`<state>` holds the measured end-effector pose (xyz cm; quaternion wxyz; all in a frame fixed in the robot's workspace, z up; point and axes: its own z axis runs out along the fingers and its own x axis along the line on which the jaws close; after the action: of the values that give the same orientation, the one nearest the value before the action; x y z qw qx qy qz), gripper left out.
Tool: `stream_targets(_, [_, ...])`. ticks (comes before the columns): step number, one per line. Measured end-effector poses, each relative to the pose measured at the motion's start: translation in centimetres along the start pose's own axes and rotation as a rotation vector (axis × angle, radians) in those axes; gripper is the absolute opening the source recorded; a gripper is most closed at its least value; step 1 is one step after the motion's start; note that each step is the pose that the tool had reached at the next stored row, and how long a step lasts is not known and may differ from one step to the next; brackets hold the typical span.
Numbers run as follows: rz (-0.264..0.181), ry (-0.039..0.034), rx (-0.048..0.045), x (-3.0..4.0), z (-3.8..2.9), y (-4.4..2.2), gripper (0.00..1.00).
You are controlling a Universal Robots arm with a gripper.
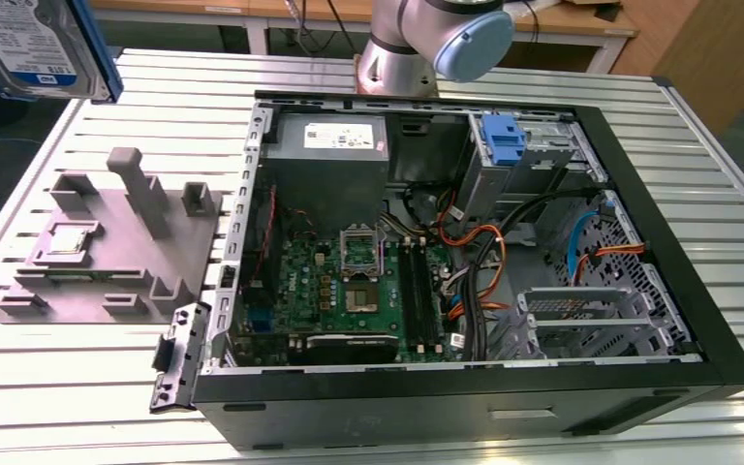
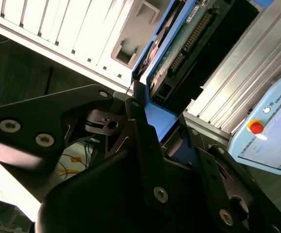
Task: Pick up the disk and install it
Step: 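Pick up the disk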
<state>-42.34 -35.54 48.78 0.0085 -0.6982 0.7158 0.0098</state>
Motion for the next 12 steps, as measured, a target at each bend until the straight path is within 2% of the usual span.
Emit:
stream_targets(4, [0.000,0.0000,0.0000,-0.01,0.00,-0.33,0.36])
stream_targets(12, [0.000,0.0007,0.0002,-0.02,-0.32,-0.37,0.36])
